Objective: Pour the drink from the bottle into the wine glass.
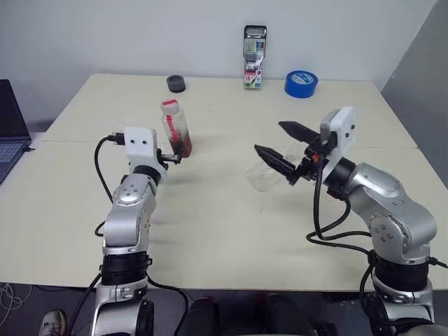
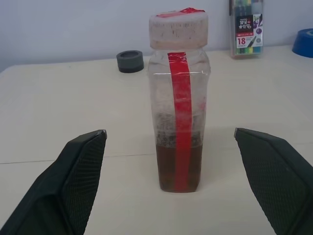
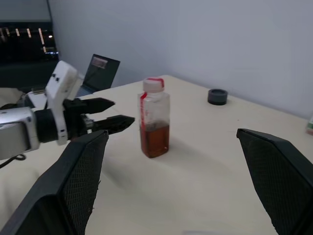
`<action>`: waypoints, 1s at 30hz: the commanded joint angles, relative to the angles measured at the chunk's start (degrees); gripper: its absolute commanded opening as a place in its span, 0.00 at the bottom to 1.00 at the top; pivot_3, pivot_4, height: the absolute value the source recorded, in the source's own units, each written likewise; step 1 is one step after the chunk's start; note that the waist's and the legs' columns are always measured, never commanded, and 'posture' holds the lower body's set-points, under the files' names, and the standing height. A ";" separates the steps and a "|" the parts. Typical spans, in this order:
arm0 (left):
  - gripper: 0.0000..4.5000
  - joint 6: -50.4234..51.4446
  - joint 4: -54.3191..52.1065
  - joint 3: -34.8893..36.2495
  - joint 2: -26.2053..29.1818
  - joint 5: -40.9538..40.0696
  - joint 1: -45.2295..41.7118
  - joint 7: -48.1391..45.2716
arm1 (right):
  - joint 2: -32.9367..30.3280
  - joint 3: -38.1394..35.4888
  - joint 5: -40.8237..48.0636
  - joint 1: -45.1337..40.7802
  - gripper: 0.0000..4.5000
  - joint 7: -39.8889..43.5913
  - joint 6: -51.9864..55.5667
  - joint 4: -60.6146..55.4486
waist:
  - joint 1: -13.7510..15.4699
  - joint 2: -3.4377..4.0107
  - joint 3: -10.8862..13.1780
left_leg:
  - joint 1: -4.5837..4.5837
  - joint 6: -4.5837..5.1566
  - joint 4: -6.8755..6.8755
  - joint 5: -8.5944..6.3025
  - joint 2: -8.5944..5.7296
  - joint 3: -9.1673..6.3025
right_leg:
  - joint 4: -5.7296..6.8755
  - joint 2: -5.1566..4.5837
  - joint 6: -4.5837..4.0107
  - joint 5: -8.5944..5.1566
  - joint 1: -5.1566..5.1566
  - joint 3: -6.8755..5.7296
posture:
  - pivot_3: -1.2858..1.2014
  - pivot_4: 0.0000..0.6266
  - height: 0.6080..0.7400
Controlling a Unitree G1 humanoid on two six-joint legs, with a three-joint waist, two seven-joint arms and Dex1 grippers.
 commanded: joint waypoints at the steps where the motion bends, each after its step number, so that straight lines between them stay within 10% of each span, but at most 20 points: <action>1: 0.99 -1.84 1.86 -0.60 1.36 0.69 -2.85 -1.01 | -1.72 2.06 -0.80 -0.27 1.00 0.53 -1.50 -0.65 | 0.02 0.00 0.00 | -0.01 0.00 0.00 0.00 0.00 -0.02 | 0.00 0.00 0.00 0.00 0.00 -0.03 | 0.52 0.24 1.00; 30: 0.99 -26.11 42.58 -2.33 2.48 3.27 -23.22 -6.59 | -1.79 2.52 1.16 2.09 1.00 -7.29 0.50 -6.30 | 0.10 -0.02 0.01 | -0.08 -0.20 0.02 0.11 -0.05 -0.10 | -0.02 -0.03 0.00 0.00 -0.03 -0.15 | 0.52 0.24 1.00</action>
